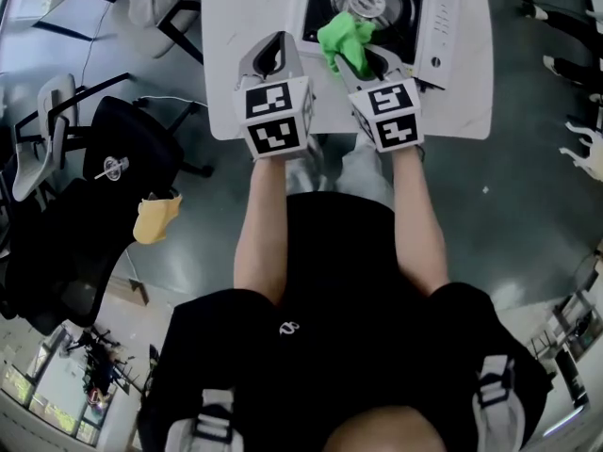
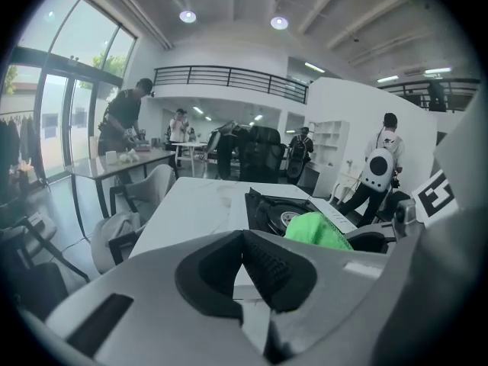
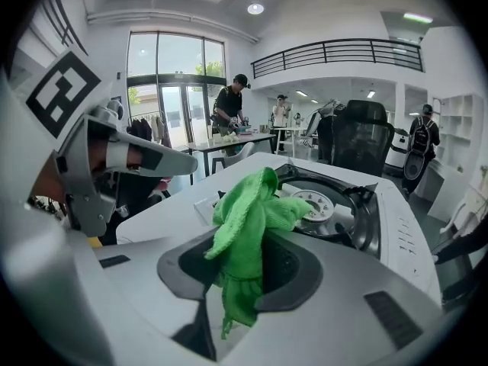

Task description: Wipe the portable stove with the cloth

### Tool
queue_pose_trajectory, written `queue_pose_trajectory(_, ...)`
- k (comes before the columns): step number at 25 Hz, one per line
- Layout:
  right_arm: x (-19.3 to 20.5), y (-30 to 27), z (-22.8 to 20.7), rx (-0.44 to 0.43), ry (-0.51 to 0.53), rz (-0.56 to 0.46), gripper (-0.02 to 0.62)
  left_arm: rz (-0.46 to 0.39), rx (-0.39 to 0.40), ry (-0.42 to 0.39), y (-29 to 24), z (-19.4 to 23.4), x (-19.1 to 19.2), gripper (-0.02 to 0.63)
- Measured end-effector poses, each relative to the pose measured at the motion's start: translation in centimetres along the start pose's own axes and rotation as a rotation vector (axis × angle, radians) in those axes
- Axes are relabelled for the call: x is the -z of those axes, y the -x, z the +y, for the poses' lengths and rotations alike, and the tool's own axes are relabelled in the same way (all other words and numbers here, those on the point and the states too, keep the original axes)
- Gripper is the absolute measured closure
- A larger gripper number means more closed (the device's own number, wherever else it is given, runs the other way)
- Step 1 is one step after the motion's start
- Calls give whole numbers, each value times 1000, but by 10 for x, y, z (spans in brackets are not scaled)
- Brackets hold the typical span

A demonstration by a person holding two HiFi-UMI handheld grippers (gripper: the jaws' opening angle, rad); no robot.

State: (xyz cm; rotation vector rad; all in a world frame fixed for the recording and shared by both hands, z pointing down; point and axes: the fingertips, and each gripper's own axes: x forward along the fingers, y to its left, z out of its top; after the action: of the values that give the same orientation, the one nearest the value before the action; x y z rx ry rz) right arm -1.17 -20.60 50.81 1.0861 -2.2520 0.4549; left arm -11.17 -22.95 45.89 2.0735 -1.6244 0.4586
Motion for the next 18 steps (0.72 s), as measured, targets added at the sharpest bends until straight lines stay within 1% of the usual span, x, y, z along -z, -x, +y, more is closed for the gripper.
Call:
queue_pose_trajectory(3, -6, -6, 12, -17, -2, -7, 489, 8, 28, 13, -9, 8, 3, 612)
queue_pose_trajectory(6, -10, -12, 26, -55, -42, -49, 489, 10, 47, 23, -19, 19, 2, 612)
queue_pose_trajectory(10, -14, -8, 38, -56, -74, -60, 489, 9, 52, 65, -25, 42, -1, 612)
queue_pose_trajectory(13, -27, -8, 43, -52, -60, -68, 489, -12, 59, 79, -25, 51, -10, 612)
queue_pose_trajectory(16, -38, -17, 54, -62, -19, -55, 488, -50, 85, 83, -24, 52, -28, 612)
queue_pose_trajectory(18, -45, -24, 63, -69, 17, -40, 488, -79, 89, 103, -23, 61, -42, 612)
